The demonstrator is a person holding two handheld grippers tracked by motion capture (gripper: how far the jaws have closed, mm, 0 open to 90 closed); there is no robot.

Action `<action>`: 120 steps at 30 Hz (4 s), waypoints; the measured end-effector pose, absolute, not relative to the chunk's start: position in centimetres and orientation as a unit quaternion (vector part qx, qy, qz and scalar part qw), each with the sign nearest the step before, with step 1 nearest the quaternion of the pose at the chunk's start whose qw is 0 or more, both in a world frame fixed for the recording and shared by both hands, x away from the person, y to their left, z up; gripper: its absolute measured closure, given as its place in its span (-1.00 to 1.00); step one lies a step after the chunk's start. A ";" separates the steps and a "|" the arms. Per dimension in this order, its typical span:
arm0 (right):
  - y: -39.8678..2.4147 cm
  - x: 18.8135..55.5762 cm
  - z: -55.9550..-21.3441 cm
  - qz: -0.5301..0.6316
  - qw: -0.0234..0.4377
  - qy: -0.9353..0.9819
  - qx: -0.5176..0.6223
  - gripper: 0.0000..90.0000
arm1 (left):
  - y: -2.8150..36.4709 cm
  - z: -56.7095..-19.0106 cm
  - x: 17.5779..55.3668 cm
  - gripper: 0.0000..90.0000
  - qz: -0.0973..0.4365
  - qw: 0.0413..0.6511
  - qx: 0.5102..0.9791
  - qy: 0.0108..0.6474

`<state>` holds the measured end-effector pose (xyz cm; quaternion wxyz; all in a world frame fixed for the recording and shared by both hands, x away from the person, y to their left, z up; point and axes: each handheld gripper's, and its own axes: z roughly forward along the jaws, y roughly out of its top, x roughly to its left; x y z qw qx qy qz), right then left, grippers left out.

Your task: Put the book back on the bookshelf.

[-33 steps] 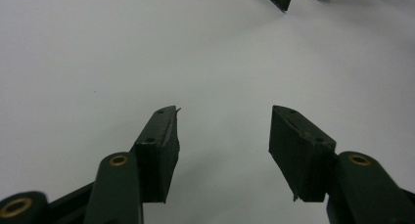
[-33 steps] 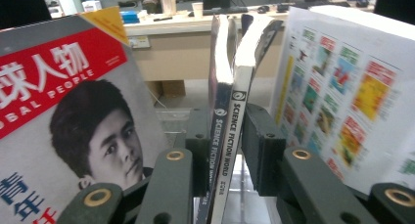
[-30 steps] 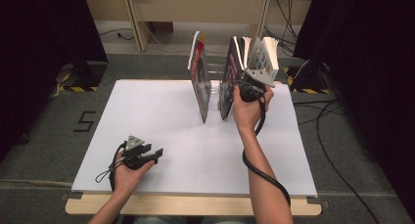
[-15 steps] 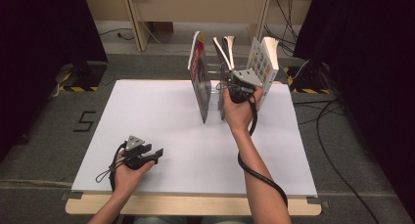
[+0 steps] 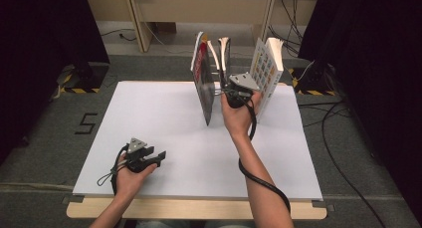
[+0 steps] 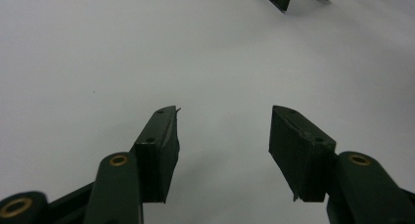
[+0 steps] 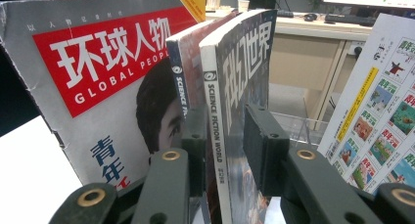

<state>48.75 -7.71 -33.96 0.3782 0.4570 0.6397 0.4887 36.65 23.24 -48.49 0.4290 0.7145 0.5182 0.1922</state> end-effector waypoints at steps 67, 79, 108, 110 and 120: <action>-14.5 42.6 -38.0 0.453 0.331 0.668 0.489 0.28 | 23.6 -48.5 36.5 -0.07 0.196 0.425 0.714 0.521; -17.0 41.1 -39.9 0.432 0.323 0.671 0.509 0.26 | 23.7 -48.6 36.5 -0.07 0.196 0.423 0.714 0.522; -20.8 38.3 -45.1 0.401 0.312 0.669 0.542 0.20 | 24.3 -48.8 36.6 -0.07 0.200 0.419 0.711 0.529; -21.0 38.1 -45.5 0.401 0.312 0.669 0.542 0.19 | 24.3 -48.8 36.7 -0.07 0.200 0.419 0.710 0.529; -21.7 37.3 -47.4 0.401 0.306 0.665 0.551 0.18 | 24.4 -49.0 36.7 -0.08 0.199 0.418 0.710 0.531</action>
